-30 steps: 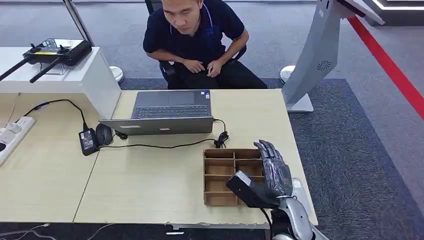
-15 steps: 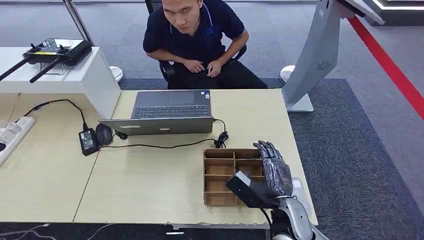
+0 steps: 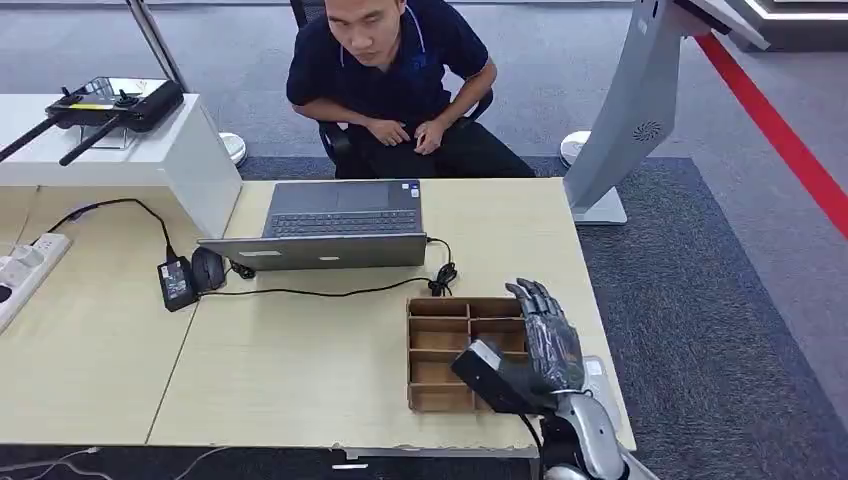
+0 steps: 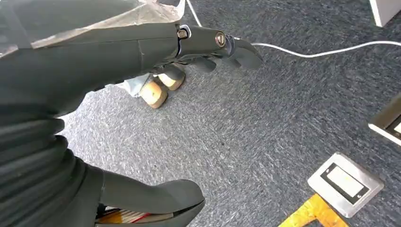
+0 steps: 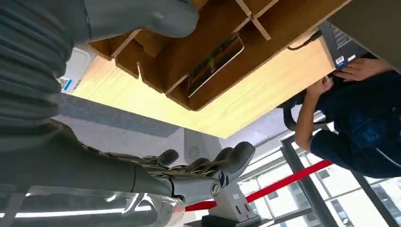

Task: Pass the card to the sensor for recognition and then transmit it.

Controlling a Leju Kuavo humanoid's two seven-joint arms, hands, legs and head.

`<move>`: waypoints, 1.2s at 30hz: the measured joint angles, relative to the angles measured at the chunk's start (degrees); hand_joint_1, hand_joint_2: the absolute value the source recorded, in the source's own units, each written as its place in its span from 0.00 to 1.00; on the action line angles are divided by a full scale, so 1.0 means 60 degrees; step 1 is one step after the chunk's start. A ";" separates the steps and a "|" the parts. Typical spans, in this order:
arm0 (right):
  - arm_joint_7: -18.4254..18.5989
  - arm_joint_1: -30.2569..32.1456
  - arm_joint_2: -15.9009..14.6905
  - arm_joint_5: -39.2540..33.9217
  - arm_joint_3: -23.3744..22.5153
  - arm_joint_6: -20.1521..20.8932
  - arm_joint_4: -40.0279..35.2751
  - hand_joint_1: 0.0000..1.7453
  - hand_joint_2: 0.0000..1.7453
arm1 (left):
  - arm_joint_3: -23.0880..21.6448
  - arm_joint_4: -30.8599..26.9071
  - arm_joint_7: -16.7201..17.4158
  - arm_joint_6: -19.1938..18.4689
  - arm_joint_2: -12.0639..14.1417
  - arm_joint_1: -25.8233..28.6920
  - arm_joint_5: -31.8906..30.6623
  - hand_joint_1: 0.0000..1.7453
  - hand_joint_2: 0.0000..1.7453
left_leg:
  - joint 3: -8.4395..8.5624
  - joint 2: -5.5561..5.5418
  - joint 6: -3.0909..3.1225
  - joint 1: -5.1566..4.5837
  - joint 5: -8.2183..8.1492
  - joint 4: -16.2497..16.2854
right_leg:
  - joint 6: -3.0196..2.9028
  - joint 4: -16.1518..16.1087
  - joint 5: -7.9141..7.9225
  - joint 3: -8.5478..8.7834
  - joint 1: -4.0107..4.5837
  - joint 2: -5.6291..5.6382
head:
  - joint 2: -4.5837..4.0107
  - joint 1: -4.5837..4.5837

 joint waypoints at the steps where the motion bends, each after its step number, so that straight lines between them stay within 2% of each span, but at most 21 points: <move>1: 0.0000 -0.0008 0.0004 0.0000 0.0000 0.0000 0.0000 0.22 1.00 | -0.0004 0.0000 0.0000 0.0003 0.0000 0.0000 0.0000 0.00 1.00 | 0.0000 0.0000 0.0000 0.0000 0.0000 0.0000 | 0.0000 0.0000 0.0000 0.0000 0.0000 0.0000 | 0.0000 0.0000; 36: -0.0142 -0.0189 0.0419 0.0018 0.0073 -0.0332 0.0936 0.21 1.00 | -0.0018 0.0007 0.0000 -0.0007 -0.0004 -0.0010 -0.0069 0.00 1.00 | -0.0001 0.0000 0.0000 0.0000 0.0000 0.0000 | 0.0000 0.0001 0.0000 -0.0001 0.0000 0.0000 | 0.0000 0.0000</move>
